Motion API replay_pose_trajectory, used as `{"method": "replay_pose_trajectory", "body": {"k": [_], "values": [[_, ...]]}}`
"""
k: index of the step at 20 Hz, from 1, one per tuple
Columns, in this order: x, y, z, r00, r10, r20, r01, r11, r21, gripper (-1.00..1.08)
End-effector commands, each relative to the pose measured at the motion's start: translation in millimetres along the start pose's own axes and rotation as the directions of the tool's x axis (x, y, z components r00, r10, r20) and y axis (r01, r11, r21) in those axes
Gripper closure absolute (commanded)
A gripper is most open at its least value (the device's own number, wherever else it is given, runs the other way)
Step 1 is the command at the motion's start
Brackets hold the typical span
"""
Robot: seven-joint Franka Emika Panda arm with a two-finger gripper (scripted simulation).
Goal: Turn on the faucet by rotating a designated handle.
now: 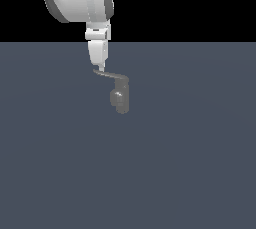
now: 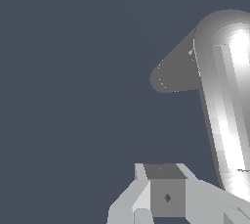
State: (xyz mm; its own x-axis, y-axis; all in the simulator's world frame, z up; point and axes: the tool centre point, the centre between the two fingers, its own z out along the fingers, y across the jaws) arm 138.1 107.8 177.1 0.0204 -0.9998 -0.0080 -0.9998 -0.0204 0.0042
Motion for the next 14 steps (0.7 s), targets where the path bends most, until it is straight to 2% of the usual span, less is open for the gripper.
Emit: {"method": "replay_pose_trajectory", "body": {"k": [1, 7, 14], "values": [[-1, -2, 3, 1.0, 0.012, -0.007, -0.011, 1.0, 0.004, 1.08], [-1, -2, 4, 1.0, 0.012, -0.008, -0.012, 1.0, 0.004, 1.08], [-4, 13, 4, 1.0, 0.012, -0.008, -0.012, 1.0, 0.004, 1.08]]}}
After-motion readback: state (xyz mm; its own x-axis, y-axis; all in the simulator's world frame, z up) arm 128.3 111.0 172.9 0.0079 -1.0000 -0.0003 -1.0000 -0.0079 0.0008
